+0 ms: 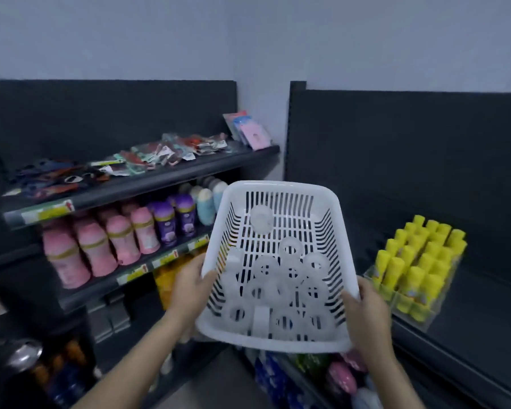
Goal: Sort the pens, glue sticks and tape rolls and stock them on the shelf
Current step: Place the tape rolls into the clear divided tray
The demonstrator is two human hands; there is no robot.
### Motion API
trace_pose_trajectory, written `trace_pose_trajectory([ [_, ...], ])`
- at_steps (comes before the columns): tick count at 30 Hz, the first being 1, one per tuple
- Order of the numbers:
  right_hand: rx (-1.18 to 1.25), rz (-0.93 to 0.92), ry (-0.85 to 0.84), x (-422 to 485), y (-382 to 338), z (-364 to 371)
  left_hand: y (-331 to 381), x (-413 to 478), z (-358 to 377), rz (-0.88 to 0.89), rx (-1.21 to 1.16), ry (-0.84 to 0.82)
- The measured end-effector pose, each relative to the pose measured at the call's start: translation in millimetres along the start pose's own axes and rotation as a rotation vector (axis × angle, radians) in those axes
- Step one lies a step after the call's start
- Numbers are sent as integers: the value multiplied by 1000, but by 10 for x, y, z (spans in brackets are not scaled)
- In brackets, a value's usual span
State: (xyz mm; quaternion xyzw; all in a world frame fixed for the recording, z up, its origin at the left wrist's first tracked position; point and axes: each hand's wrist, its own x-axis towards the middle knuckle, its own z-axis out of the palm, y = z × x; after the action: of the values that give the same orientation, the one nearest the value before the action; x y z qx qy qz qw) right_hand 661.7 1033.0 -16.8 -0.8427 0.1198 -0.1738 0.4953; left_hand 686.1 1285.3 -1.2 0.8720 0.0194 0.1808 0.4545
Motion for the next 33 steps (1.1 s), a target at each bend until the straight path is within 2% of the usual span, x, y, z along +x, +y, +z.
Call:
trace_pose_trajectory([
  [12, -127, 84, 312, 737, 7, 66, 1, 1406, 894, 212, -116, -302],
  [18, -260, 158, 433, 1207, 29, 18, 145, 1973, 1402, 244, -162, -406],
  [24, -382, 213, 472, 1459, 33, 28, 173, 2402, 1778, 190, -92, -445],
  [27, -444, 252, 485, 1549, 28, 78, 162, 2628, 1941, 239, 14, -468],
  [33, -541, 338, 468, 1749, -18, 294, 27, 2973, 2188, 307, 225, -623],
])
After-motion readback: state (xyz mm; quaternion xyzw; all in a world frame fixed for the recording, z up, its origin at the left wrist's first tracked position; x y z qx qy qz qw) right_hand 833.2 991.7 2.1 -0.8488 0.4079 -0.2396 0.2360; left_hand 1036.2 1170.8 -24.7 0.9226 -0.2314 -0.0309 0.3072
